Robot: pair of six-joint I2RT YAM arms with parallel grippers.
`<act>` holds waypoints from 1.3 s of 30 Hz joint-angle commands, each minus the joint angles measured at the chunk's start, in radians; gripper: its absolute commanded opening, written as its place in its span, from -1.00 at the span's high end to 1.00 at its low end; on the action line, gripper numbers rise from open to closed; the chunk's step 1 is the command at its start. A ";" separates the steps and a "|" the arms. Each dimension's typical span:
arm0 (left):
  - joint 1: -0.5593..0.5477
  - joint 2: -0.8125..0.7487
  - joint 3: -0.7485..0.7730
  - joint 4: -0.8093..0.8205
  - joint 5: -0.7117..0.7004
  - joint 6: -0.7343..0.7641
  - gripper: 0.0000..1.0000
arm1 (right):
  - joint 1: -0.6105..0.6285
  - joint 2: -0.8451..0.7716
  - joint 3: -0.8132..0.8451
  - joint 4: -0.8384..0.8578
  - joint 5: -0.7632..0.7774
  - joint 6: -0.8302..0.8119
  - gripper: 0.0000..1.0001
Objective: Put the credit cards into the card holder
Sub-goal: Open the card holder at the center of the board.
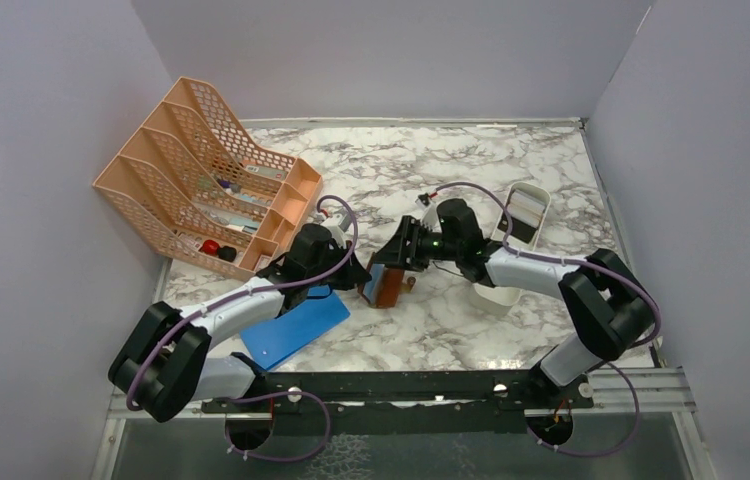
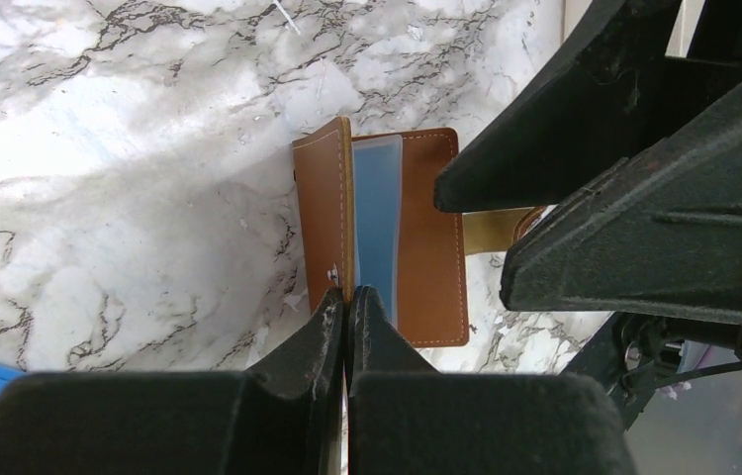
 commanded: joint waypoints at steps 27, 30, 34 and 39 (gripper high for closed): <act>-0.008 0.033 -0.004 0.018 -0.070 -0.058 1.00 | 0.006 0.092 -0.020 -0.219 0.183 -0.205 0.16; -0.008 0.074 -0.029 0.068 -0.061 -0.116 0.92 | 0.006 0.097 -0.033 -0.250 0.211 -0.241 0.26; -0.008 0.142 -0.035 0.083 -0.053 -0.159 0.67 | 0.006 0.087 -0.020 -0.324 0.294 -0.297 0.36; -0.007 0.154 0.027 -0.047 -0.135 -0.134 0.27 | 0.006 0.085 0.018 -0.413 0.401 -0.357 0.45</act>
